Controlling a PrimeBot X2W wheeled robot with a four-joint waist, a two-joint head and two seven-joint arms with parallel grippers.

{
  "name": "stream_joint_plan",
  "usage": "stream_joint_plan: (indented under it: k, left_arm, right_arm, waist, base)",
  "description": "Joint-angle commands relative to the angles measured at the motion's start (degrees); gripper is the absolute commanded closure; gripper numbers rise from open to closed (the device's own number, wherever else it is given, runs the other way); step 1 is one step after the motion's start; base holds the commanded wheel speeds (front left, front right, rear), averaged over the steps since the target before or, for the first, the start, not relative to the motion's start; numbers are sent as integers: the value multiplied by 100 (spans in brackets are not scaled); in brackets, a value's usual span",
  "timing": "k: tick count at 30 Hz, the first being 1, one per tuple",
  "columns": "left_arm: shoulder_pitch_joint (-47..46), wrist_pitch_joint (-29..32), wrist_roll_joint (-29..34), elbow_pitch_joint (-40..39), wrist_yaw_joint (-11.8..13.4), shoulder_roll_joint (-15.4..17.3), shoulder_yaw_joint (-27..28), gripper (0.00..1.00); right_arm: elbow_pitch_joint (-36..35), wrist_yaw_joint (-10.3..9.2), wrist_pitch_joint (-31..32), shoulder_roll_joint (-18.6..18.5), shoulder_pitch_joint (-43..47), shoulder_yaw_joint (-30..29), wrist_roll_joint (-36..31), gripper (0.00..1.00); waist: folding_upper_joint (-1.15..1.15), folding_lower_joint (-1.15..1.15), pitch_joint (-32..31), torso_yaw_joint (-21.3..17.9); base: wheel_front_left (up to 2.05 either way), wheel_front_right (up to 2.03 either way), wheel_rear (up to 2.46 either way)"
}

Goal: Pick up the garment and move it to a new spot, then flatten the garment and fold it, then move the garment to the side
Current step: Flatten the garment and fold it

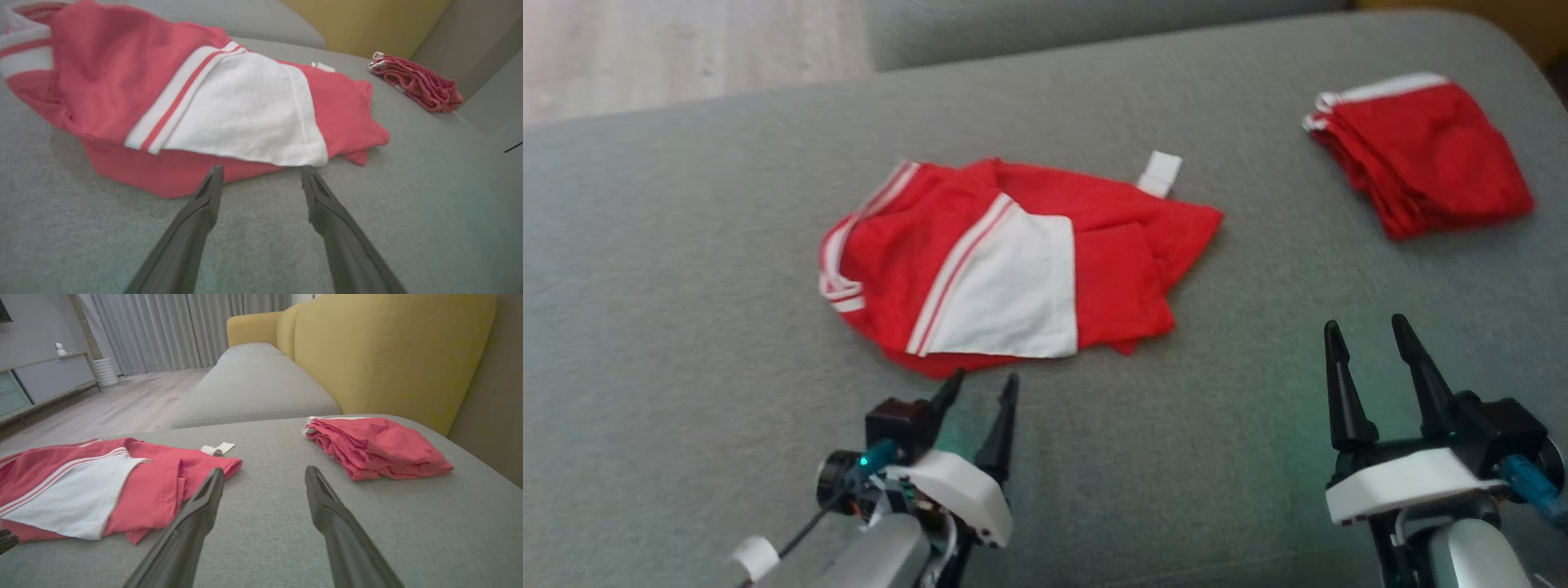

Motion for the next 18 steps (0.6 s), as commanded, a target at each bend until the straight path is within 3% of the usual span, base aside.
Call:
stream_joint_plan:
  k: [1, 9, 18]
  left_arm:
    - [-278, -104, -49, 18, -48, -5, 255, 0]
    - [-663, -391, -188, 713, -222, -94, 397, 0]
    - [-908, -578, -136, 605, -267, -181, 339, 0]
  right_arm:
    - [-199, 42, -35, -44, -240, 125, -37, 0]
    - [-166, 42, -98, -44, -318, 65, -12, 0]
    - [-100, 42, -151, -44, -376, 116, 36, 0]
  waist:
    - [0, -2, 218, -212]
    - [0, -2, 360, -312]
    - [0, -2, 410, -366]
  base:
    - [0, 0, 0]
    - [0, 0, 0]
    - [0, 0, 0]
